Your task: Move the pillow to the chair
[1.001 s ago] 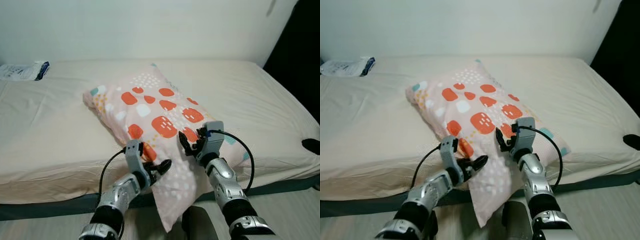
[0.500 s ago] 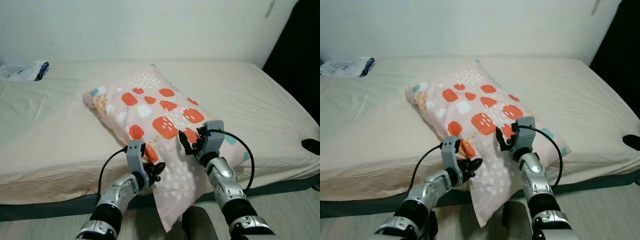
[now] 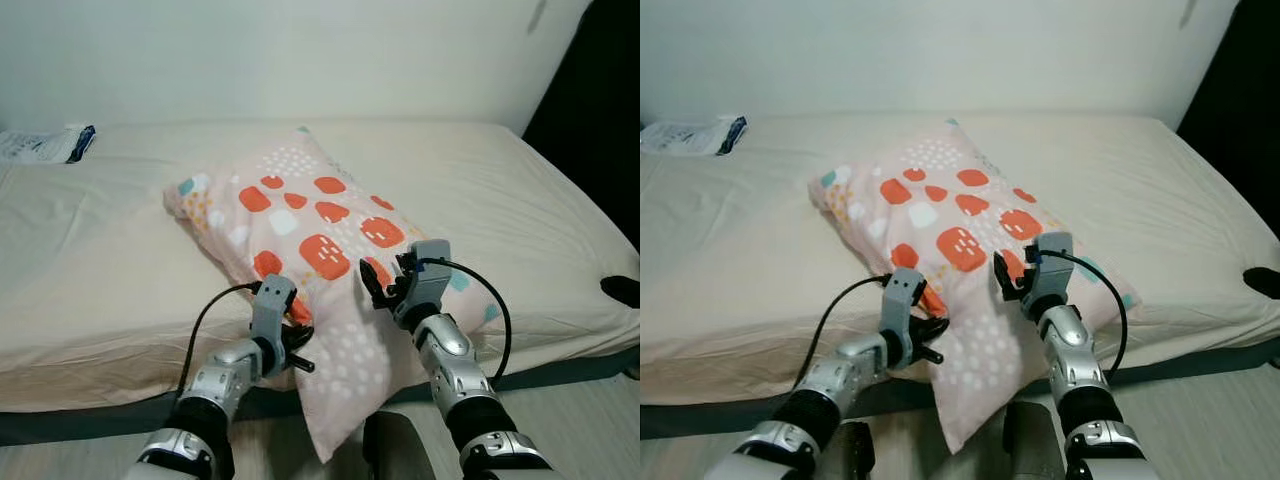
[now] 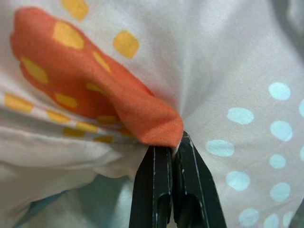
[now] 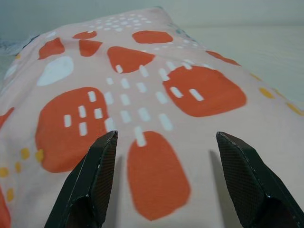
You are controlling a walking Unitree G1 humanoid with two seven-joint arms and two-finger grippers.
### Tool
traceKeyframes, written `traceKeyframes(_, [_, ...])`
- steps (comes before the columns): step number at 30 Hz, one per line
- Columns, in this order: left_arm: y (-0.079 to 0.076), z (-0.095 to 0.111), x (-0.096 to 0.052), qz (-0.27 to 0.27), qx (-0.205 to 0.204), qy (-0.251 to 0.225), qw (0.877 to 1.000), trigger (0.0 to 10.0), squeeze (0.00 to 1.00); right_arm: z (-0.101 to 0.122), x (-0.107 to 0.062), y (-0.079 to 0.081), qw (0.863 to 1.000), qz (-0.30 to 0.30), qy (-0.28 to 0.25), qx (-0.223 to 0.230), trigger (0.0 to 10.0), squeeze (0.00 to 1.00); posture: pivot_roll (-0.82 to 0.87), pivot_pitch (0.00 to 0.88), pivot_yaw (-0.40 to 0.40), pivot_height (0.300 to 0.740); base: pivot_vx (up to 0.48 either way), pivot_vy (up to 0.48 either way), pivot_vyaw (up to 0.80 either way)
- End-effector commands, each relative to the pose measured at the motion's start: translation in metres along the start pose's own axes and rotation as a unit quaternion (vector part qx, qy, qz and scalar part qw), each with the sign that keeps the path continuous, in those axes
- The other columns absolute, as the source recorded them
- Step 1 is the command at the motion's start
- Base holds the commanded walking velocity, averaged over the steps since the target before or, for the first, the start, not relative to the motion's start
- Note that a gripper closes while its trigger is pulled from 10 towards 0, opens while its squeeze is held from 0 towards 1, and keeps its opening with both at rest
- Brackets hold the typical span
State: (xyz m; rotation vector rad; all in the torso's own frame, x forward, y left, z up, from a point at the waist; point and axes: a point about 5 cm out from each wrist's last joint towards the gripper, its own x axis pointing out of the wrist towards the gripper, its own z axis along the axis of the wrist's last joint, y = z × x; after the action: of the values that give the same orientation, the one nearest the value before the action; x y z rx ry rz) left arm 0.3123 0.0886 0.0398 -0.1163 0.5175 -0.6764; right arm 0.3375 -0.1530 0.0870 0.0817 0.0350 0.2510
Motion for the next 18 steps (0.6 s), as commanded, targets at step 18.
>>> traceKeyframes(18, [0.12, 0.079, -0.082, 0.274, 0.283, 0.072, 0.916, 0.0, 0.0, 0.0, -0.001, -0.002, 1.0, -0.009, -0.001, 0.006, 10.0, 0.0, -0.03, 0.028, -0.061, 0.563, 0.0, 0.0, 0.0])
